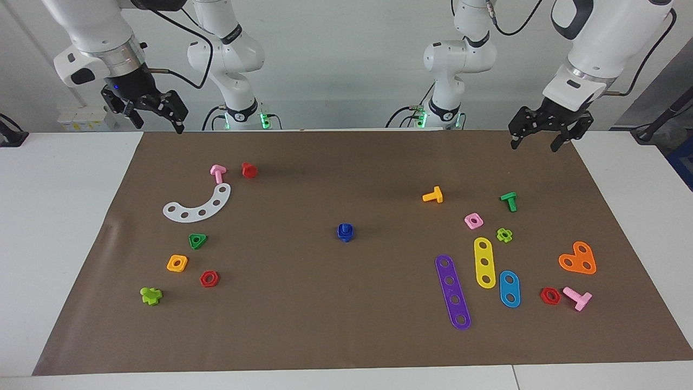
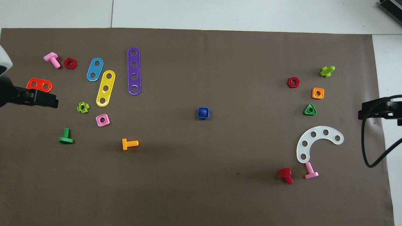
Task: Unscrew and place screws in storage area
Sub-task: 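Reach the left gripper toward the blue nut on the blue bolt, then lower the left gripper over the blue nut and close on it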
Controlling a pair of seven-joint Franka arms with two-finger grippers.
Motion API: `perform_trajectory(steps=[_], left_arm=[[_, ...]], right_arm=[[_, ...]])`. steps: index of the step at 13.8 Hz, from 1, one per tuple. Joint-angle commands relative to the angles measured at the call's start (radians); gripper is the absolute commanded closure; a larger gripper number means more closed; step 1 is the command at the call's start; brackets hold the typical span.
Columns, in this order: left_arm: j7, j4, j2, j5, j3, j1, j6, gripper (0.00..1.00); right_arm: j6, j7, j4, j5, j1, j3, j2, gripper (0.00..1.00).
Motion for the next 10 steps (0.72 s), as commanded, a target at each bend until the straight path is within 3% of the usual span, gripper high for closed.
perform_trajectory(steps=[1,10], left_arm=[[-0.032,-0.075,-0.03,0.018,-0.001,-0.091,0.076,0.0],[-0.218,-0.075,0.195,0.01,-0.001,-0.374,0.35,0.0]], right_arm=[[-0.016,-0.017,0.015,0.021,-0.007,0.002,0.004,0.0],[-0.016,-0.017,0.015,0.021,-0.007,0.002,0.004,0.0]])
